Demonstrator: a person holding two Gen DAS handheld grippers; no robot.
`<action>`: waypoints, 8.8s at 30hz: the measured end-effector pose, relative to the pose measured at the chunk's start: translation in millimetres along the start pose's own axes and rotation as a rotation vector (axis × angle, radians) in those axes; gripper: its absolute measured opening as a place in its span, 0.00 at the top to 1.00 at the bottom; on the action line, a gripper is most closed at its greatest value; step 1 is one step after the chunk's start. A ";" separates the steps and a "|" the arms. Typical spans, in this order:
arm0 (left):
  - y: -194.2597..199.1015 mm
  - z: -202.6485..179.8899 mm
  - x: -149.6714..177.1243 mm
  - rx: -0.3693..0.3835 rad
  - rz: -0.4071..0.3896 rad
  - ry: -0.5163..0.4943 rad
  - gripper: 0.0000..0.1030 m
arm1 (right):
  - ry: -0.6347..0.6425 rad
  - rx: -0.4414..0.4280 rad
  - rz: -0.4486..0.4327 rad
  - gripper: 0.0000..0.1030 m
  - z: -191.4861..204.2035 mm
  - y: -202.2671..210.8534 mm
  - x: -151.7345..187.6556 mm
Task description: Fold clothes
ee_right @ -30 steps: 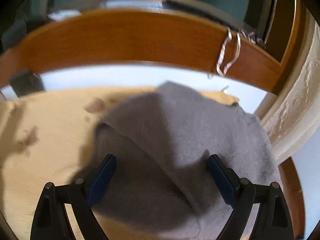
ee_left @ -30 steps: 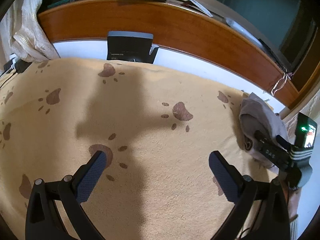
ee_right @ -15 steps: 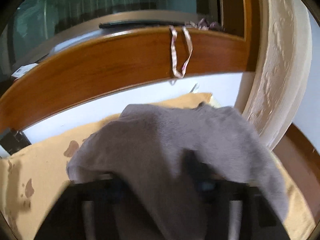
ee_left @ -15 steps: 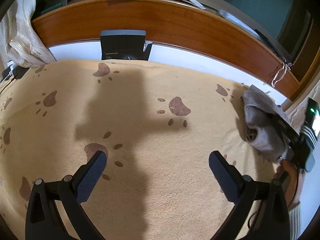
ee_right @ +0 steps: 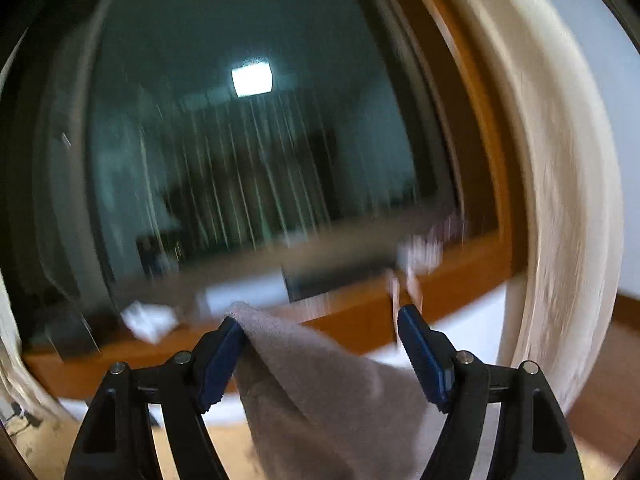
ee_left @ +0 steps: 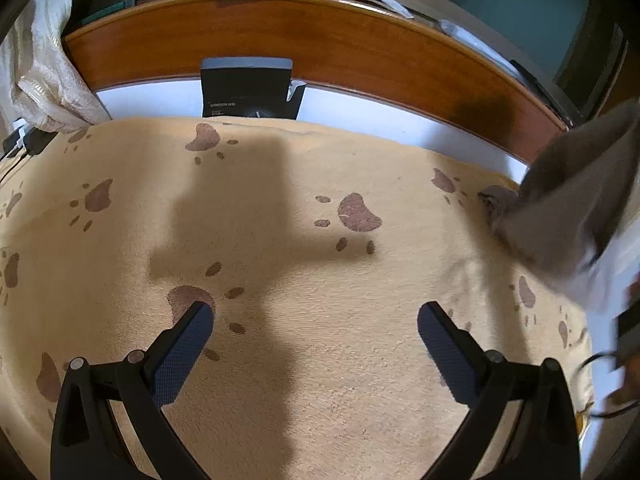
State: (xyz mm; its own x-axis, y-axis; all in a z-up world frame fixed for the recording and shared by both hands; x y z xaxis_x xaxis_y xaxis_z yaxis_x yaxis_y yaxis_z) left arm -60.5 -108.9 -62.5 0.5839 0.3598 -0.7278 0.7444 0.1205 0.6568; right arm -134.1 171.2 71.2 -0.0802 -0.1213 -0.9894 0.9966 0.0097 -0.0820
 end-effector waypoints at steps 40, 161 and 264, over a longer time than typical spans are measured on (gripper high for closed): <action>242.3 59.0 4.9 0.631 -0.390 -0.055 0.00 | -0.127 -0.436 -0.639 0.12 97.8 308.3 -309.5; -14.0 0.9 48.3 0.383 0.191 -0.488 0.01 | -0.076 -0.356 0.631 0.15 -23.5 230.6 126.4; -15.4 -46.3 38.4 0.445 0.204 -0.770 0.86 | -0.011 -0.172 0.756 0.00 -81.5 230.3 134.8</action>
State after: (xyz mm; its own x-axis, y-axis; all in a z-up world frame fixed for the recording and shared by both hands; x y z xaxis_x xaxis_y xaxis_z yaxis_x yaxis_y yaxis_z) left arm -64.5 -54.1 -91.4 0.6536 -0.4017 -0.6415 0.5659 -0.3034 0.7666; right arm 83.0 238.0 -90.8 0.6212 -0.0302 -0.7830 0.7636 0.2476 0.5963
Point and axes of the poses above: each gripper's, at about its wrist camera, not at the fingertips, and y roughly against the way its jaws point, z to its left, x to its underside, the point moved 2 cm from there along -y, roughly the way its jaws point, and after that the axes turned 14 degrees about -z, right-handed, at the moved point
